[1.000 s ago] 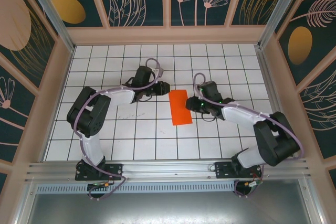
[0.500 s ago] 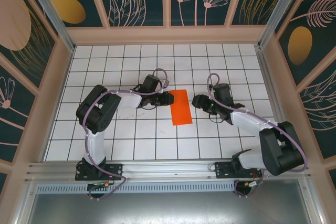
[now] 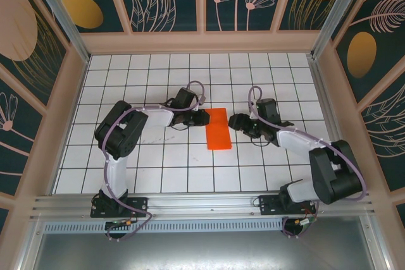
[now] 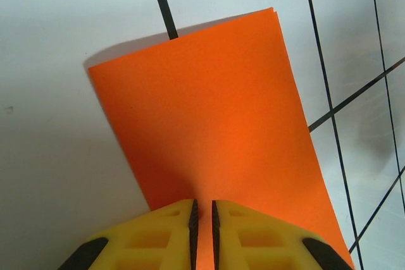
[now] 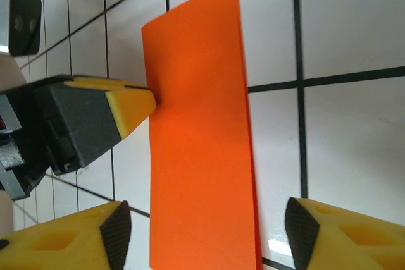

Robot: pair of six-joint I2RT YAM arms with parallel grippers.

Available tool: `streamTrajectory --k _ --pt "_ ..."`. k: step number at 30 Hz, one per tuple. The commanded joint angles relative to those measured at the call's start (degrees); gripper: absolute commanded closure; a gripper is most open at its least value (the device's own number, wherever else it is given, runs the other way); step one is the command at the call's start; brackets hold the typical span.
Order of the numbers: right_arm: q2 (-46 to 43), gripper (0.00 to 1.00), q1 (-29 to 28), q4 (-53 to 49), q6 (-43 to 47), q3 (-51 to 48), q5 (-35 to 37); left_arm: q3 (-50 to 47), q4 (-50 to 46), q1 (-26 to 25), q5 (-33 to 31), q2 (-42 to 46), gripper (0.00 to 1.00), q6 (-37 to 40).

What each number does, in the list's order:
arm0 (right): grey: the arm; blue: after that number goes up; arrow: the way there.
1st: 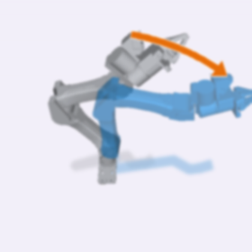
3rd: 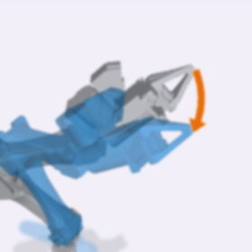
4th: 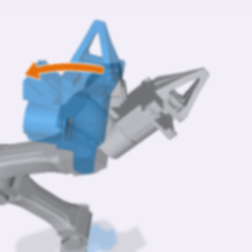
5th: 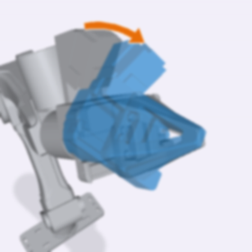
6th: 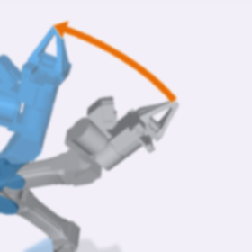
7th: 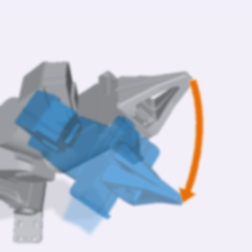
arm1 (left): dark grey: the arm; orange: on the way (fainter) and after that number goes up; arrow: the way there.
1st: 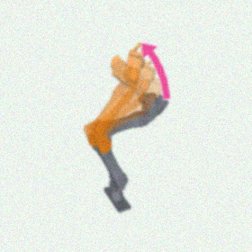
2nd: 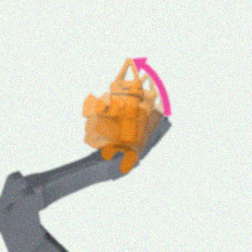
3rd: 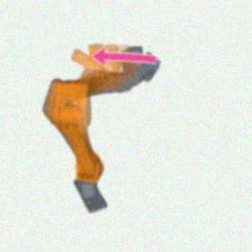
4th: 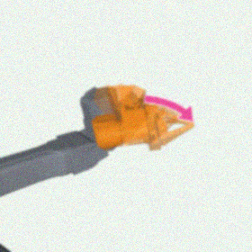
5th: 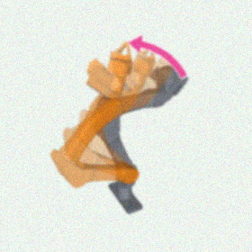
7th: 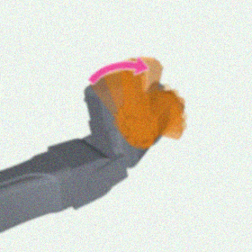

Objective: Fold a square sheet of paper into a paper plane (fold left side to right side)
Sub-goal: Fold the triangle a second time at the center of the table.

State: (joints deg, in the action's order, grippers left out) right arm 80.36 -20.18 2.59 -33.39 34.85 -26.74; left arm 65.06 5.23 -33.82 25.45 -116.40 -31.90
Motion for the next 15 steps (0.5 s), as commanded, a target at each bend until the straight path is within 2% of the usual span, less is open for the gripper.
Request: streamTrajectory --k 1,4,15 --pt "3.09 0.35 0.38 -3.02 -1.44 2.7 -5.14 1.48 -1.76 -0.04 -3.26 -2.76 0.82 2.54" --pt "5.89 0.39 0.19 -4.47 -2.06 3.2 -6.99 1.23 -1.59 -0.09 -3.31 -2.72 0.82 2.59" --pt "7.46 0.43 -1.65 0.01 -5.94 0.7 -9.82 0.7 -0.93 -0.2 -3.13 -2.42 0.82 2.46"
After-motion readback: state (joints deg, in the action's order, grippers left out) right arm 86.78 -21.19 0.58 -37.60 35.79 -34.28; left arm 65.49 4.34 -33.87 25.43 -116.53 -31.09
